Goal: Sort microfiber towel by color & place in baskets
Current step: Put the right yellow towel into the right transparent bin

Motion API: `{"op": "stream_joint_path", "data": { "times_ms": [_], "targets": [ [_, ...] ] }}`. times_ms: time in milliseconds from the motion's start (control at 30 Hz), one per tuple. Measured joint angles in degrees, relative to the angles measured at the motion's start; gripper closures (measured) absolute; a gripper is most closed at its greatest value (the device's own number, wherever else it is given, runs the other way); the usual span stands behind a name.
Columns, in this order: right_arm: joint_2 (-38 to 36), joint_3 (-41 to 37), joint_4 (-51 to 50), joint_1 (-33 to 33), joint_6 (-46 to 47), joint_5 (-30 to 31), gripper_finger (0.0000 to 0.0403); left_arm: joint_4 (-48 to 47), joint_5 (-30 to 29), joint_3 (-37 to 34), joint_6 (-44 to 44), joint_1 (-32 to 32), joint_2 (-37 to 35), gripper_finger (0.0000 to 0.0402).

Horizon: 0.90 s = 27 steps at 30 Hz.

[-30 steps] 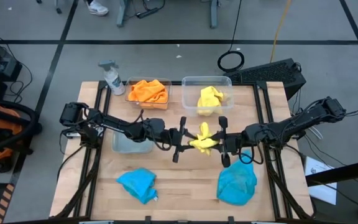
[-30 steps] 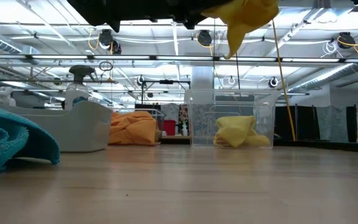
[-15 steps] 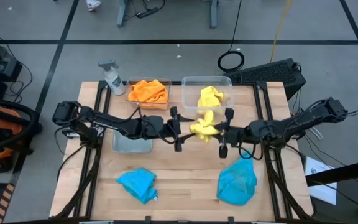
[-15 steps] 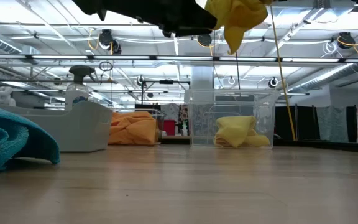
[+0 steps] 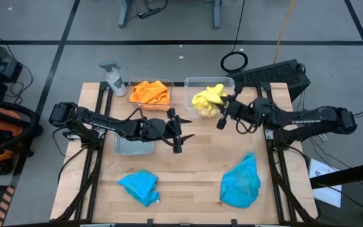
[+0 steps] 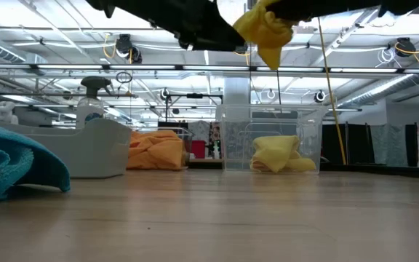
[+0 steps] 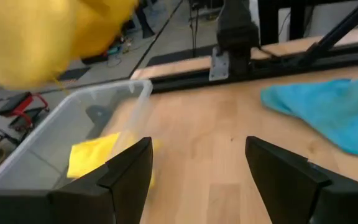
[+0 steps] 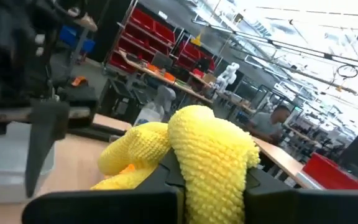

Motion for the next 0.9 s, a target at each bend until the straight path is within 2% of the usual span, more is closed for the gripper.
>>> {"op": "stream_joint_path", "data": {
  "times_ms": [200, 333, 400, 733, 833, 900],
  "targets": [
    [0.80, 0.00, -0.02, -7.56, 4.59, -7.27, 0.0370, -0.27, -2.00, 0.00, -0.08, -0.01, 0.00, 0.0139],
    [1.72, -0.02, -0.73, -9.93, 6.65, -9.98, 0.0369, 1.30, -9.80, 0.00, 1.04, -0.11, 0.00, 0.0139],
    [2.29, -0.02, -1.67, -10.43, 7.51, -10.20, 0.0369, 1.77, -12.17, 0.00, 2.56, -0.23, 0.00, 0.0139],
    [5.89, -0.02, -2.67, -10.72, 7.60, -10.11, 0.0368, 5.33, -14.37, 0.00, 7.45, -1.86, 0.00, 0.0139],
    [7.33, -0.02, -3.43, -11.41, 7.73, -10.03, 0.0368, 7.36, -18.17, 0.00, 10.41, -2.92, 0.00, 0.0139],
    [8.39, -0.02, -4.20, -11.76, 8.48, -9.98, 0.0368, 9.46, -22.70, 0.00, 13.17, -3.70, 0.00, 0.0139]
  ]
}}
